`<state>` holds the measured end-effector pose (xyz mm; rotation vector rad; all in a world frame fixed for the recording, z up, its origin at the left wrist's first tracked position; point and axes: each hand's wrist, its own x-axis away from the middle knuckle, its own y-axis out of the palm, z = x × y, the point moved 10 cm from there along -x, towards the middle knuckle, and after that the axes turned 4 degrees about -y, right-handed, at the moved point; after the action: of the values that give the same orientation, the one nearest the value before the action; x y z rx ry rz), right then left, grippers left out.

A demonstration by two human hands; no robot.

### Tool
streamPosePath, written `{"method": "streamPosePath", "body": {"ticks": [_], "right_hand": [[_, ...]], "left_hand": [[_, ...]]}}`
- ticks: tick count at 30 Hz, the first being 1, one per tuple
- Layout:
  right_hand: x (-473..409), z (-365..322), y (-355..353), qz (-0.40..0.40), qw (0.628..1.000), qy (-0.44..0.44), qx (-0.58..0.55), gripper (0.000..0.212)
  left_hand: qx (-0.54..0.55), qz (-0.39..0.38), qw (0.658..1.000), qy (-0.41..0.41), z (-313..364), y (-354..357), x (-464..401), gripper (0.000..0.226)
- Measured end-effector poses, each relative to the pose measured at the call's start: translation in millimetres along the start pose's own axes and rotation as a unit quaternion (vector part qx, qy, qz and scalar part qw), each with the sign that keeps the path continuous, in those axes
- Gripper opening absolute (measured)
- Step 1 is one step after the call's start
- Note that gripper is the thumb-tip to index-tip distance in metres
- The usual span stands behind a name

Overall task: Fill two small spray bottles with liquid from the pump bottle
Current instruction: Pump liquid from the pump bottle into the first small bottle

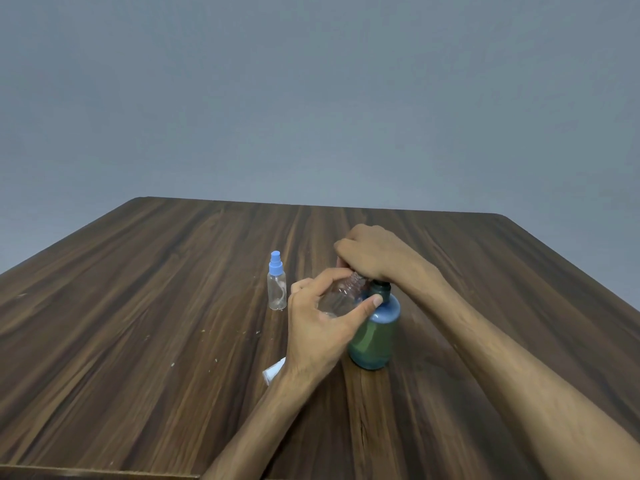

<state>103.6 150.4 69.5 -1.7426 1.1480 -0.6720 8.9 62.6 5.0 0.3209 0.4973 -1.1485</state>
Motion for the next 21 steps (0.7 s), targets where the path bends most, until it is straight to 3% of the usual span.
{"method": "streamPosePath", "body": {"ticks": [21], "right_hand": [[8,-7,-15,0.019,1.000,-0.008,0.005,0.040]], "left_hand": [[0.000,0.000,1.000,-0.001,1,1,4,0.043]]}}
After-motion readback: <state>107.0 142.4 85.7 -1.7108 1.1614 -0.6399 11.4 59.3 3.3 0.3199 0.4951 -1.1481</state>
